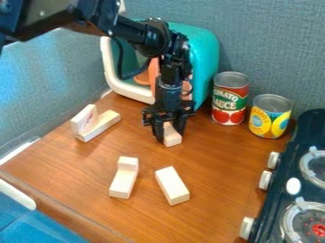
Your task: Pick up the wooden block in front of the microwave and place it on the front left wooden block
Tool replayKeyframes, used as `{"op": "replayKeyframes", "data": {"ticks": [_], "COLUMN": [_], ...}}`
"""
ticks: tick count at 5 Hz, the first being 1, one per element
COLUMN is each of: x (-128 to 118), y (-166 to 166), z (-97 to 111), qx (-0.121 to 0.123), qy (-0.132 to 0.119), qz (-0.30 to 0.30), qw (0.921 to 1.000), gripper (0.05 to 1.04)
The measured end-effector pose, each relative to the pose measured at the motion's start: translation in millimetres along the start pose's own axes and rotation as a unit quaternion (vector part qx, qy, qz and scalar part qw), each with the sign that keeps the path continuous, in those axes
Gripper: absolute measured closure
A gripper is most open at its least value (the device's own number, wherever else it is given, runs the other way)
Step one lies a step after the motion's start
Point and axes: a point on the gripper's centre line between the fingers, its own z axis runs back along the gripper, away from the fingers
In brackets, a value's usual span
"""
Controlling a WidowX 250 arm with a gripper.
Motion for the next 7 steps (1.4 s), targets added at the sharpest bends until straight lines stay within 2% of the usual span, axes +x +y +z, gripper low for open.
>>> {"op": "replayKeyframes", "data": {"ticks": [1, 2, 3, 4, 5, 6, 7], "x": [-19, -38, -62, -70, -83, -87, -91], "y": [26, 50, 72, 75, 86, 94, 108], "z": [6, 40, 50, 55, 44, 37, 28], "qx": [-0.016, -0.029, -0.03, -0.042, -0.013, -0.001, 0.013], "qy": [0.009, 0.01, 0.019, 0.022, 0.039, 0.048, 0.062], "qz": [-0.096, -0.193, -0.243, -0.279, -0.31, -0.324, -0.324], "qw": [0.9952, 0.9808, 0.9693, 0.959, 0.9497, 0.945, 0.9438], "gripper": [0.513, 0.513, 0.513, 0.513, 0.513, 0.513, 0.513]}}
